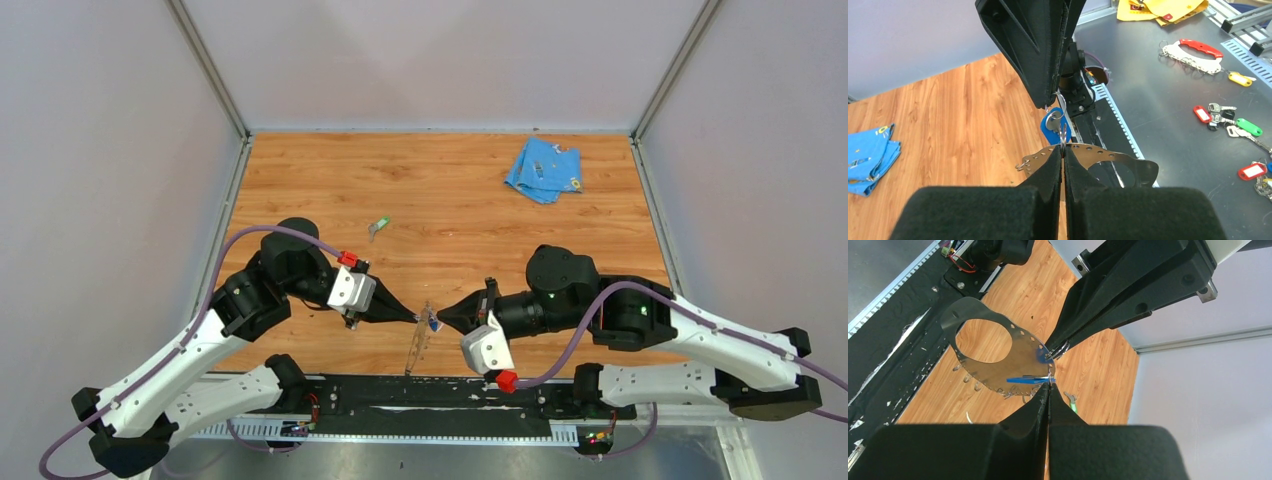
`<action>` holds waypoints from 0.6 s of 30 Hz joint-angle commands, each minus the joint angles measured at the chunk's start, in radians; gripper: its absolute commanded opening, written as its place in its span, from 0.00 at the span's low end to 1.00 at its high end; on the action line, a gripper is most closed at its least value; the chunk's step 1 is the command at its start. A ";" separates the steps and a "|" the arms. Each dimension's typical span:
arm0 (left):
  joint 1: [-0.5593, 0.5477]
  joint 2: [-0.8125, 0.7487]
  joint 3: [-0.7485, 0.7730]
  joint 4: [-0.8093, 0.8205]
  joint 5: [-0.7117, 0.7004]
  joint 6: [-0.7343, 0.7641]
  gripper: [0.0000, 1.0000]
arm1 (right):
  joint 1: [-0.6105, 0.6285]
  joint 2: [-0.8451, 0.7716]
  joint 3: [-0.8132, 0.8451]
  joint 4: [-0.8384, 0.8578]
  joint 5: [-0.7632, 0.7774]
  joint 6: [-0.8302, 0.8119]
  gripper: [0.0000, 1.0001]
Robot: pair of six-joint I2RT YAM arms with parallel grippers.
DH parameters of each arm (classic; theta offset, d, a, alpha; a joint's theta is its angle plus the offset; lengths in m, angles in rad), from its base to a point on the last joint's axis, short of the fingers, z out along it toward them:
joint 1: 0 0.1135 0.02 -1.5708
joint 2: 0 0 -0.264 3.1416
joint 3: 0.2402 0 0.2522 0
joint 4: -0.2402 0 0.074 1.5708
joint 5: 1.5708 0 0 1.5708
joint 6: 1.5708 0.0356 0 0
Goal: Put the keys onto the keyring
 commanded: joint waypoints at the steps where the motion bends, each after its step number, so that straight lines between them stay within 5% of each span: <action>1: -0.005 -0.003 0.037 0.021 0.013 -0.013 0.00 | 0.024 -0.002 0.036 -0.023 0.025 -0.020 0.00; 18: -0.006 -0.003 0.056 -0.036 -0.009 0.044 0.00 | 0.040 0.037 0.072 -0.003 0.058 0.011 0.00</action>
